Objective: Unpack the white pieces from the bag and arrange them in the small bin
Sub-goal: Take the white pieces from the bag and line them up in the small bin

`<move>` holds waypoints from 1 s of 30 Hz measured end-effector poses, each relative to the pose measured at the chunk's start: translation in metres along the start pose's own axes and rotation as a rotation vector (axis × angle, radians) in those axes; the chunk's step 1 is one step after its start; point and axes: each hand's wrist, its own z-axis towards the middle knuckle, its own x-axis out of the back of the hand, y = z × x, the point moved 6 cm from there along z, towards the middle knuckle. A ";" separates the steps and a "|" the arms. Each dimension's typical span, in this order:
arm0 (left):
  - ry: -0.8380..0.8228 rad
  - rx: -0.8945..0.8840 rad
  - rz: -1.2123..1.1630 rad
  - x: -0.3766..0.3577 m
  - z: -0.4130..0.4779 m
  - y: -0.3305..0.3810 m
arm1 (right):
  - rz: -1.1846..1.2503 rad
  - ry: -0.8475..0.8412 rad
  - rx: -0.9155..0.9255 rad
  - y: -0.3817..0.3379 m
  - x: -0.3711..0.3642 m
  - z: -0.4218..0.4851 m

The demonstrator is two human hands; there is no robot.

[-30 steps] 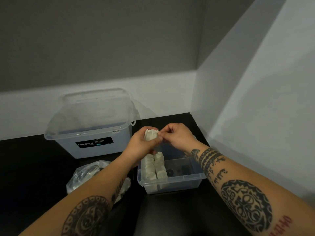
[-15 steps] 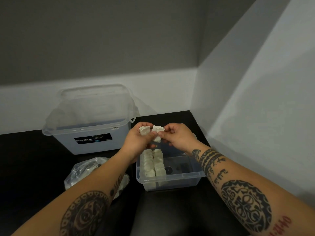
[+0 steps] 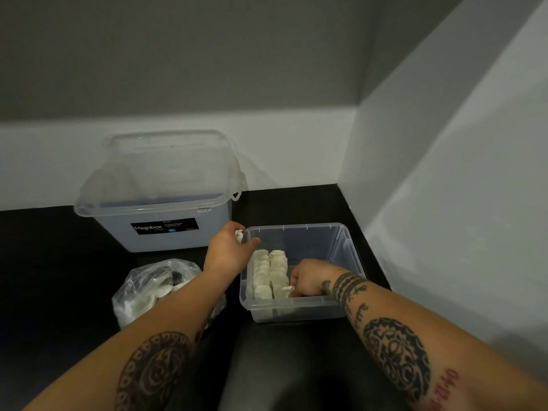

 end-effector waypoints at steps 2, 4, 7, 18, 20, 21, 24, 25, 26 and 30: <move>-0.002 0.014 -0.016 -0.003 0.001 -0.003 | -0.060 -0.032 -0.051 0.001 -0.008 0.009; -0.008 0.027 -0.030 -0.004 0.001 -0.005 | -0.075 -0.051 -0.097 0.003 -0.012 0.014; -0.014 0.032 -0.036 -0.005 0.002 -0.005 | -0.021 -0.043 -0.127 0.003 -0.010 0.016; -0.037 0.034 -0.037 -0.005 0.002 -0.003 | 0.215 -0.044 -0.186 0.007 -0.016 0.024; -0.044 0.031 -0.021 -0.005 0.003 -0.003 | 0.127 -0.046 -0.186 0.007 -0.015 0.021; -0.046 0.030 -0.014 -0.004 0.003 -0.003 | 0.099 -0.047 -0.188 0.007 -0.015 0.020; -0.012 0.018 -0.001 0.002 0.004 0.000 | 0.097 -0.058 -0.207 0.010 -0.011 0.016; 0.013 0.012 -0.016 0.006 0.004 0.001 | 0.110 -0.063 -0.215 0.012 -0.009 0.016; 0.042 0.008 -0.047 0.010 0.005 0.003 | 0.139 -0.068 -0.223 0.013 -0.007 0.015; 0.030 0.034 -0.358 0.018 0.009 0.010 | 0.385 -0.075 -0.252 0.017 0.005 0.010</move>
